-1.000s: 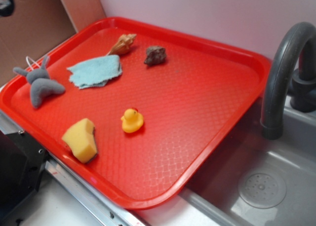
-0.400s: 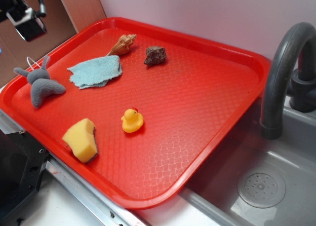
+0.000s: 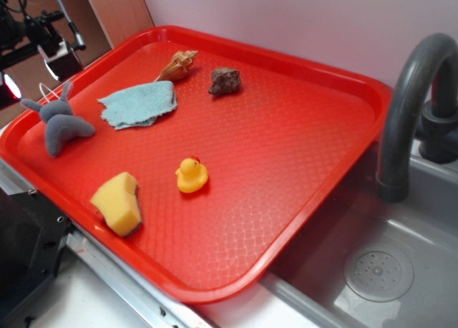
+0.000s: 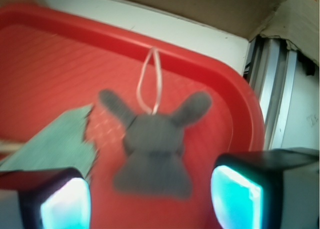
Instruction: Grab the gray animal.
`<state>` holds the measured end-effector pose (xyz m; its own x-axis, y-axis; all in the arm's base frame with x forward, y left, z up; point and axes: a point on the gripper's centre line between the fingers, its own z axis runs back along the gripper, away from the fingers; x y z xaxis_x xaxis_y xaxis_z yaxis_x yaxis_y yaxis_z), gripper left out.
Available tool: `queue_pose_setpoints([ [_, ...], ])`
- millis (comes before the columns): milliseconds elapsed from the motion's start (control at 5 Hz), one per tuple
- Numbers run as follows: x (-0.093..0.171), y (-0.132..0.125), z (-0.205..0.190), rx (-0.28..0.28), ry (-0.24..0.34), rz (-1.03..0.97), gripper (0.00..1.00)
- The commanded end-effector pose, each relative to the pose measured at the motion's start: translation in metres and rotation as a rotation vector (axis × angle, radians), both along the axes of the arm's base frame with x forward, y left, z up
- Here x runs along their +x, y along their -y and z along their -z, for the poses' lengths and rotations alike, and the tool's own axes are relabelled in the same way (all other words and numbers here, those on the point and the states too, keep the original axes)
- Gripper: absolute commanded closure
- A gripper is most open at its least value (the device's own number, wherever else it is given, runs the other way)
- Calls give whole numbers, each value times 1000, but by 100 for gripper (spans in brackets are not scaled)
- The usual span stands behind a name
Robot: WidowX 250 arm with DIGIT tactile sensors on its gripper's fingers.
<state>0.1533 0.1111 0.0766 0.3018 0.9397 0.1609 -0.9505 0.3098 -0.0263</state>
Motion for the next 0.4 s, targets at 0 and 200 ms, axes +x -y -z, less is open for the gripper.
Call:
queue_pose_setpoints([
  [0,-8,-6,43,77,-52,5,0],
  [200,-6,-6,54,85,-70,28,0],
])
